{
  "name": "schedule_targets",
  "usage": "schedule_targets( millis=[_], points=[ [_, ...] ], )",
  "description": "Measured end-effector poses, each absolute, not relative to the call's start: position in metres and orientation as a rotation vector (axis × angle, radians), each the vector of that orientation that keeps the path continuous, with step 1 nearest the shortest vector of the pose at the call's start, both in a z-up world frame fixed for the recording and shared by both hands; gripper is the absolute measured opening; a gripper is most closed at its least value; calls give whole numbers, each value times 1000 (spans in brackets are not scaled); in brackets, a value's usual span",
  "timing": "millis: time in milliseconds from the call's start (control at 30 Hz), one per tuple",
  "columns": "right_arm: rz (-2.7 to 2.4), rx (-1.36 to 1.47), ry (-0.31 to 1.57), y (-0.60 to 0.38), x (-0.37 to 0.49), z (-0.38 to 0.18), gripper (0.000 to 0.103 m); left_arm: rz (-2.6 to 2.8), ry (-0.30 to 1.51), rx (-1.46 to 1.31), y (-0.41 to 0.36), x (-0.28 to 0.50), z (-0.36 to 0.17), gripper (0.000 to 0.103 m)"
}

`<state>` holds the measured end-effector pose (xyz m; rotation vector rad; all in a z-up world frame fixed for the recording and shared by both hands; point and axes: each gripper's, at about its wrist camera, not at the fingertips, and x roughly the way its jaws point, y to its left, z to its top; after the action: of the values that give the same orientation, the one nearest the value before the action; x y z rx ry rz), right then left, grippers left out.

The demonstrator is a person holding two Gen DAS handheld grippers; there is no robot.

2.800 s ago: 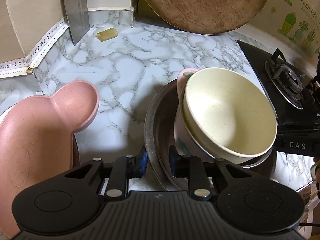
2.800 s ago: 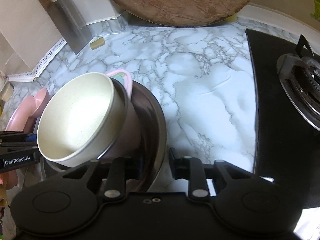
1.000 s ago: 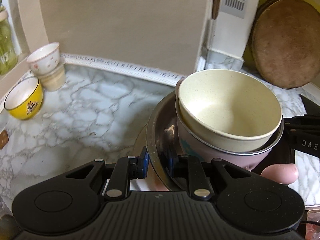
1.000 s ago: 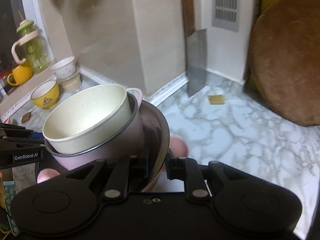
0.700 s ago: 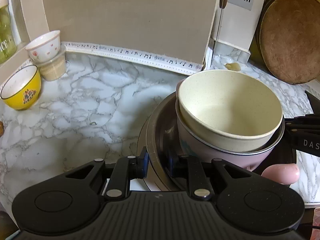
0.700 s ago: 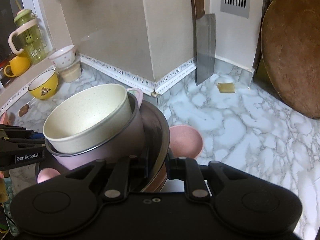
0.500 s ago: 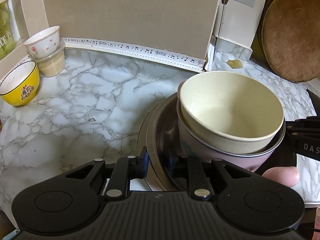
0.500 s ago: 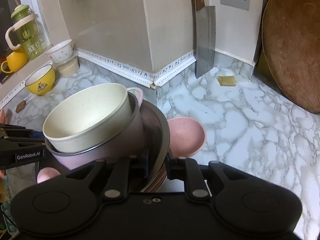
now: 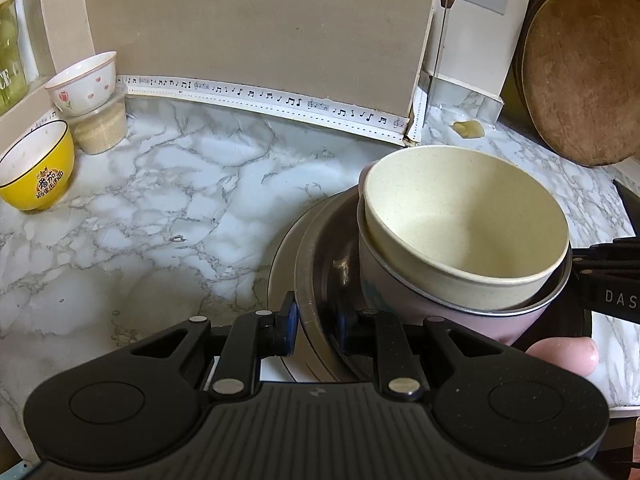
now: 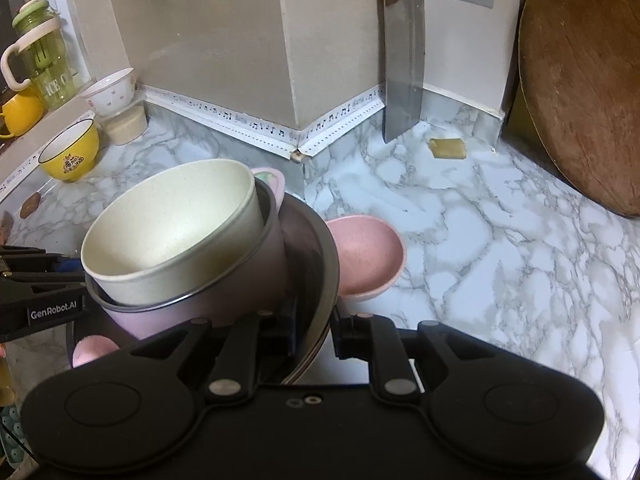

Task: Organize plates and bowls
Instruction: 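Lift the steel bowl stack with both grippers and carry it over the pink bear plate, then lower the steel bowl onto the pink bear plate and open both grippers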

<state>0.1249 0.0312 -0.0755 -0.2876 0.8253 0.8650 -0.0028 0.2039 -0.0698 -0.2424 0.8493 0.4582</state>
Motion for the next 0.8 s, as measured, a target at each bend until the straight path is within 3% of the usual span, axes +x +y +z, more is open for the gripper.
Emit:
schedule_targets(
  millis=[133, 333, 400, 500, 567, 600, 733, 800],
  points=[
    [859, -287, 843, 32, 126, -75, 18, 463, 849, -245, 204, -3, -70, 18],
    [844, -266, 858, 27, 129, -72, 26, 465, 845, -263, 205, -7, -67, 19],
    [834, -256, 856, 23, 130, -70, 33, 466, 839, -269, 206, -10, -64, 20],
    [843, -234, 847, 14, 130, -64, 35, 474, 819, -264, 203, -16, -58, 31],
    [850, -219, 835, 9, 128, -59, 35, 477, 796, -259, 201, -21, -53, 52],
    [853, -211, 830, 6, 128, -56, 36, 481, 785, -255, 200, -24, -50, 57],
    [870, -165, 812, -7, 125, -46, 44, 479, 753, -239, 193, -33, -38, 59],
    [881, -144, 789, -15, 121, -40, 55, 475, 741, -233, 189, -36, -32, 59]
  ],
)
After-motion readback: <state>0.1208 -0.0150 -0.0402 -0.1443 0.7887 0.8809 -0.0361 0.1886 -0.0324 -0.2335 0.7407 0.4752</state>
